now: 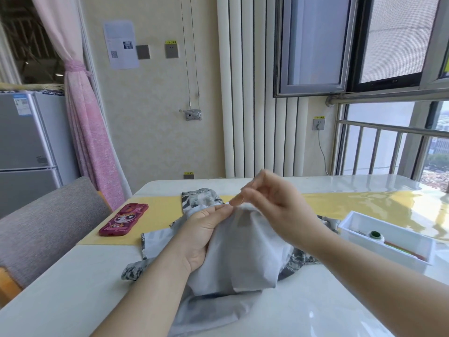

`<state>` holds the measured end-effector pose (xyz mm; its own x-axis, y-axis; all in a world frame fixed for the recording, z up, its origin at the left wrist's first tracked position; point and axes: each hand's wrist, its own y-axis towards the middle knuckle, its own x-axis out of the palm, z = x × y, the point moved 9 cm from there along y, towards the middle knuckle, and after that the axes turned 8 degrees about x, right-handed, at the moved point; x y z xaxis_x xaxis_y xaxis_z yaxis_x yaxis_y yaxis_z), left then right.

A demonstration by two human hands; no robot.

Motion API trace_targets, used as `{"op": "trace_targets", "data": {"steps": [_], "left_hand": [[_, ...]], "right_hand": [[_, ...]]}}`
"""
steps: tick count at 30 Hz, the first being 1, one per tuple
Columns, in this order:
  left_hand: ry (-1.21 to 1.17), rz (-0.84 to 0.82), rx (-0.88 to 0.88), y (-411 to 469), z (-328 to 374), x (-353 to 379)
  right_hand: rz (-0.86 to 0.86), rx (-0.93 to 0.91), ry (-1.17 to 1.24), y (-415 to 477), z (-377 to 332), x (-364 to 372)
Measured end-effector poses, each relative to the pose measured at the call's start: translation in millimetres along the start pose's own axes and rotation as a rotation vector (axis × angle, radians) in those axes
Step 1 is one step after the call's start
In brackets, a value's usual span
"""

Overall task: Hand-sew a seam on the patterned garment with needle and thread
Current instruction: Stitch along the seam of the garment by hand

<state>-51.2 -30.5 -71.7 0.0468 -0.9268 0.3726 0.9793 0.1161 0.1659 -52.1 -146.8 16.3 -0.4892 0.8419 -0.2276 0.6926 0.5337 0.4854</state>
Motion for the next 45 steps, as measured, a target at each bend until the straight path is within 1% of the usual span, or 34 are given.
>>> {"op": "trace_targets", "data": {"steps": [1,2,3,4,5,6,7,8,10,12,13,14,16,17,18,19,21,24,27,29,32,33,34,35,36,37,38,39,40,41,43,45], "left_hand": [[0.011,0.04,0.008,2,0,-4],[0.015,0.071,0.019,2,1,-7],[0.015,0.099,0.024,3,2,-9],[0.012,0.116,0.029,2,2,-10],[0.015,0.125,0.038,2,3,-10],[0.023,0.129,0.045,2,4,-10],[0.03,0.134,0.052,2,5,-11],[0.032,0.137,0.056,1,6,-11],[0.042,0.143,0.064,1,7,-11],[0.062,0.143,0.07,-1,8,-8],[0.075,0.143,0.075,-1,8,-7],[0.088,0.139,0.082,-2,8,-5],[0.114,0.107,0.096,-3,10,-1],[0.121,0.091,0.102,-4,11,2],[0.129,0.083,0.11,-4,12,4],[0.142,0.078,0.122,-5,14,5],[0.162,0.067,0.134,-6,16,6],[0.162,0.059,0.125,-6,18,7],[0.166,0.097,0.131,-6,20,3],[0.163,0.122,0.118,-6,18,1],[0.149,0.161,0.099,-4,15,-1],[0.141,0.169,0.095,-4,14,-1],[0.13,0.175,0.09,-5,14,-2],[0.117,0.181,0.085,-4,13,-1],[0.103,0.187,0.079,-4,12,-2],[0.098,0.195,0.076,-3,12,-3],[0.096,0.204,0.079,-2,12,-5],[0.098,0.206,0.089,-1,12,-7],[0.099,0.203,0.096,0,12,-7],[0.101,0.194,0.098,0,12,-6],[0.111,0.186,0.097,-1,13,-5],[0.133,0.181,0.112,-3,14,-4]], "right_hand": [[-0.053,0.158,0.256,0,5,4],[-0.149,0.323,0.455,-5,9,10],[-0.305,0.496,0.572,-13,10,21],[-0.508,0.651,0.602,-26,9,32],[-0.685,0.737,0.576,-40,8,36],[-0.756,0.754,0.522,-46,9,32],[-0.72,0.765,0.47,-46,13,25],[-0.612,0.76,0.444,-39,18,14],[-0.308,0.689,0.404,-24,25,-7],[-0.09,0.573,0.36,-16,25,-16],[-0.025,0.525,0.297,-16,27,-16],[0.022,0.476,0.177,-16,28,-14],[0.099,0.358,-0.16,-16,30,-8],[0.141,0.311,-0.288,-17,31,-6],[0.189,0.286,-0.348,-18,32,-5],[0.229,0.273,-0.35,-18,35,-6],[0.275,0.264,-0.287,-18,39,-7],[0.25,0.255,-0.212,-15,40,-8],[0.201,0.244,-0.087,-15,35,-12],[0.193,0.229,0.11,-14,31,-16],[0.17,0.171,0.547,-11,16,-19],[0.138,0.17,0.689,-10,12,-18],[0.072,0.184,0.819,-10,7,-14],[-0.038,0.235,0.922,-11,4,-7],[-0.194,0.332,0.976,-14,6,5],[-0.388,0.457,0.951,-22,10,20],[-0.578,0.567,0.848,-34,15,34],[-0.694,0.633,0.714,-46,22,41],[-0.715,0.678,0.597,-52,31,42],[-0.665,0.714,0.519,-53,39,38],[-0.406,0.723,0.424,-42,53,21],[-0.153,0.649,0.372,-29,53,4]]}}
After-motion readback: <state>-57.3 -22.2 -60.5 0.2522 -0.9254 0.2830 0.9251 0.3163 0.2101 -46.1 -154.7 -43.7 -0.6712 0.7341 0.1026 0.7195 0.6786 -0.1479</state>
